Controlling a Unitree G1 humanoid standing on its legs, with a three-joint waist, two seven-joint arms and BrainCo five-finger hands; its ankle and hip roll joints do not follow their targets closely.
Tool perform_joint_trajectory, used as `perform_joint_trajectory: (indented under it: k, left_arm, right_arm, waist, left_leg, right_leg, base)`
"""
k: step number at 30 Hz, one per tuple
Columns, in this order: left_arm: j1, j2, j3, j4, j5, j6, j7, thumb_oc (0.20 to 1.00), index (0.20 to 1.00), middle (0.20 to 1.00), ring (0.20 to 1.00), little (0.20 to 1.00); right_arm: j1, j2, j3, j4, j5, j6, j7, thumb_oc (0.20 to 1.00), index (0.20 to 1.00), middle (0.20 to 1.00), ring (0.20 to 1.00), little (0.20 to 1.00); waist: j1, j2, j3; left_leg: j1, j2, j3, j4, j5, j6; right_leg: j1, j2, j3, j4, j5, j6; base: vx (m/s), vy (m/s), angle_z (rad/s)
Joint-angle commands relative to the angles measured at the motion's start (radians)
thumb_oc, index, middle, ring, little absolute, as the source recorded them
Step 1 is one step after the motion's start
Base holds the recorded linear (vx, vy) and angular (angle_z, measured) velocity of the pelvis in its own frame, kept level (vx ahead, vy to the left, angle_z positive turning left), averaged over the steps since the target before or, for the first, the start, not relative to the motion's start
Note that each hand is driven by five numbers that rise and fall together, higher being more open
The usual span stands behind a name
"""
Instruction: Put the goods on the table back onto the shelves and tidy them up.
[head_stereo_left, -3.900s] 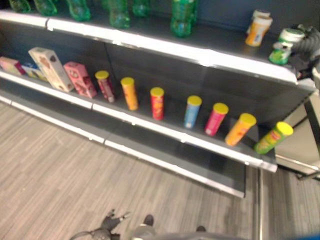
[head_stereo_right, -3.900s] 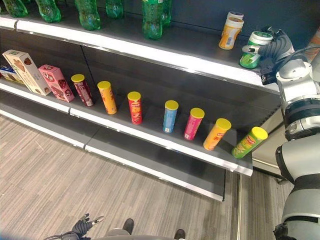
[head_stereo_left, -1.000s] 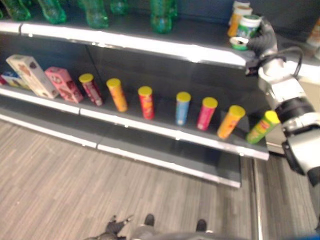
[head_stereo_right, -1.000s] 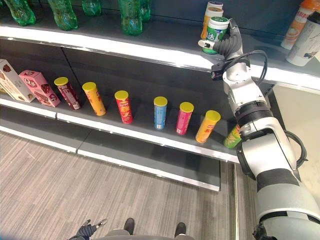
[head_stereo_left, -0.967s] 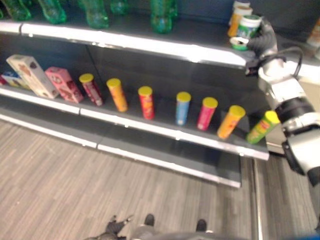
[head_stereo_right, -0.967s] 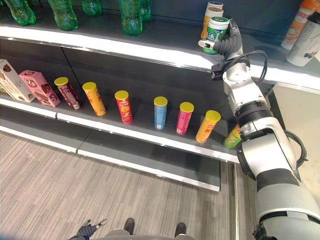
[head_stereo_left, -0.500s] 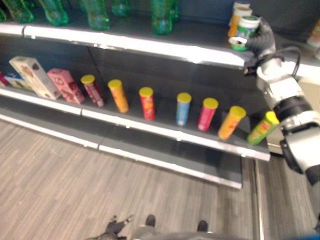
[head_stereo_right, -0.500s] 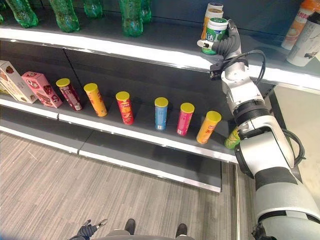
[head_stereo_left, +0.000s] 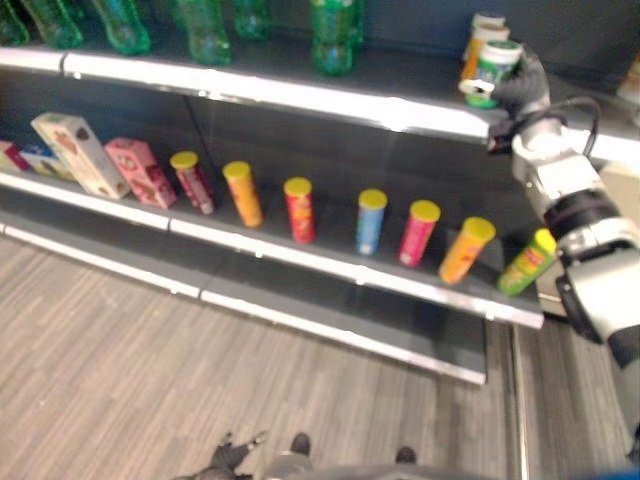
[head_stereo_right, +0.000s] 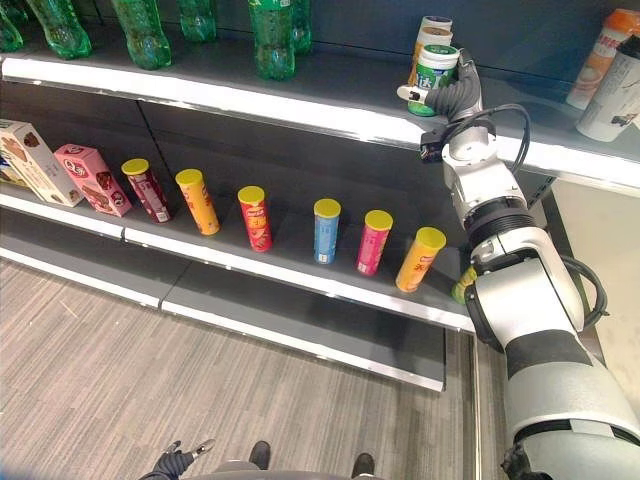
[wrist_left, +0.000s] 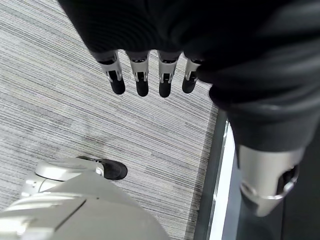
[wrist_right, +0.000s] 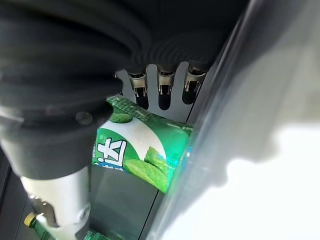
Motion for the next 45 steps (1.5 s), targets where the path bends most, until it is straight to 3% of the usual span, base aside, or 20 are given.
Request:
perform_joint_trajectory:
  k: [1, 31, 37, 39, 41, 42, 45]
  left_arm:
    - [-0.065, 0.057, -0.022, 0.033, -0.028, -0.024, 0.014, 1.0, 1.0, 1.0, 1.0, 1.0]
    - [-0.069, 0.052, -0.023, 0.038, -0.027, -0.022, 0.018, 1.0, 1.0, 1.0, 1.0, 1.0]
    - [-0.075, 0.041, -0.016, 0.04, -0.024, -0.021, 0.035, 1.0, 1.0, 1.0, 1.0, 1.0]
    - [-0.071, 0.031, 0.003, 0.036, -0.018, -0.017, 0.039, 1.0, 1.0, 1.0, 1.0, 1.0]
    - [-0.071, 0.03, 0.011, 0.03, -0.017, -0.017, 0.042, 1.0, 1.0, 1.0, 1.0, 1.0]
    - [-0.064, 0.024, 0.023, 0.026, 0.001, -0.016, 0.044, 1.0, 1.0, 1.0, 1.0, 1.0]
    - [-0.06, 0.019, 0.042, 0.019, 0.029, -0.017, 0.043, 1.0, 1.0, 1.0, 1.0, 1.0]
  right_arm:
    - [-0.151, 0.013, 0.063, 0.072, -0.019, -0.028, -0.007, 1.0, 1.0, 1.0, 1.0, 1.0]
    - [-0.158, 0.023, 0.07, 0.106, -0.067, -0.02, -0.016, 1.0, 1.0, 1.0, 1.0, 1.0]
    - [-0.137, -0.034, 0.06, -0.037, -0.116, -0.035, -0.085, 1.0, 1.0, 1.0, 1.0, 1.0]
    - [-0.076, -0.108, 0.019, -0.278, -0.15, -0.061, -0.141, 1.0, 1.0, 1.0, 1.0, 1.0]
    - [-0.034, -0.15, -0.01, -0.36, -0.173, -0.065, -0.166, 1.0, 1.0, 1.0, 1.0, 1.0]
    - [0.036, -0.236, -0.084, -0.507, -0.221, -0.084, -0.216, 1.0, 1.0, 1.0, 1.0, 1.0]
    - [0.143, -0.328, -0.189, -0.637, -0.278, -0.102, -0.27, 1.0, 1.0, 1.0, 1.0, 1.0]
  waist:
    - [0.02, -0.076, 0.026]
    - [0.024, -0.076, 0.026]
    - [0.005, -0.071, 0.029]
    - [-0.011, -0.065, 0.032]
    - [-0.013, -0.064, 0.033]
    - [-0.02, -0.06, 0.032]
    - [-0.026, -0.055, 0.03]
  left_leg:
    - [0.016, -0.014, 0.011, 0.001, -0.112, -0.006]
    - [0.014, -0.016, 0.006, 0.001, -0.112, -0.006]
    - [0.013, -0.016, 0.012, 0.001, -0.112, -0.005]
    - [0.015, -0.016, 0.017, 0.002, -0.115, -0.004]
    - [0.015, -0.016, 0.019, 0.002, -0.117, -0.003]
    - [0.016, -0.016, 0.021, 0.001, -0.121, -0.001]
    - [0.02, -0.015, 0.024, 0.001, -0.127, 0.001]
  right_leg:
    - [0.043, -0.082, 0.006, 0.025, -0.074, 0.065]
    - [0.046, -0.085, -0.002, 0.024, -0.073, 0.066]
    - [0.039, -0.086, 0.006, 0.027, -0.074, 0.067]
    - [0.035, -0.089, 0.011, 0.029, -0.073, 0.069]
    - [0.034, -0.088, 0.012, 0.029, -0.074, 0.069]
    - [0.033, -0.09, 0.013, 0.028, -0.076, 0.071]
    - [0.035, -0.091, 0.015, 0.024, -0.077, 0.073]
  base:
    - [0.0, 0.0, 0.0]
    - [0.0, 0.0, 0.0]
    - [0.0, 0.0, 0.0]
    - [0.0, 0.005, -0.02]
    - [0.0, 0.0, 0.0]
    - [0.01, -0.005, -0.03]
    - [0.0, 0.0, 0.0]
